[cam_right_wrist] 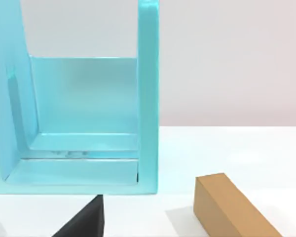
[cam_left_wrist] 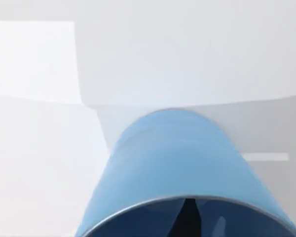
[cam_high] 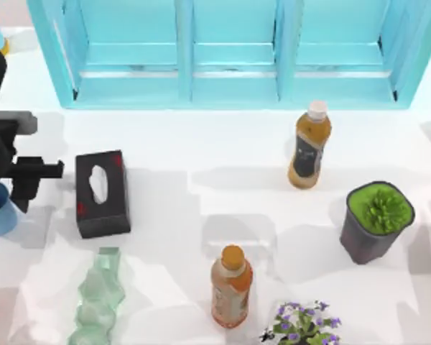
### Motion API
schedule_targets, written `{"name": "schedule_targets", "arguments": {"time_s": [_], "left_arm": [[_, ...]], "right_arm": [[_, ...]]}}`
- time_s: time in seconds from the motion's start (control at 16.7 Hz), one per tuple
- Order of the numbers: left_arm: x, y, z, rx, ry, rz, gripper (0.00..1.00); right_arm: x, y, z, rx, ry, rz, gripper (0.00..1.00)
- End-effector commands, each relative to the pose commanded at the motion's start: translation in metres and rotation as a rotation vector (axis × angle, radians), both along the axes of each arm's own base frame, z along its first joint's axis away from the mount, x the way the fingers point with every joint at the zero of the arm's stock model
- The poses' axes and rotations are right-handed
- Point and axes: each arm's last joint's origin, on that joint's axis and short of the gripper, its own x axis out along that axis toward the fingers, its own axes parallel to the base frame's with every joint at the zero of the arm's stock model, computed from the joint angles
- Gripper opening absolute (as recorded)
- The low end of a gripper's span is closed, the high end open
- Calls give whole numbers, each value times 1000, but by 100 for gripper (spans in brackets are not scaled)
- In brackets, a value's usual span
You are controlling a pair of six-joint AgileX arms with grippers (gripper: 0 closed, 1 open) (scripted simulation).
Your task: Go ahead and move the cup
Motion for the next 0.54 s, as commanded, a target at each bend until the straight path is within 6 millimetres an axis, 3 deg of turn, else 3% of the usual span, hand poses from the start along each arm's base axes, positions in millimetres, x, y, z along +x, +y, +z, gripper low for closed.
{"name": "schedule_targets", "arguments": {"time_s": [0.18, 0.54], "left_arm": [[0, 0, 0, 0, 0, 0, 98], [0, 0, 0, 0, 0, 0, 100]], "right_arm": [[0, 0, 0, 0, 0, 0, 100], [0, 0, 0, 0, 0, 0, 100]]}}
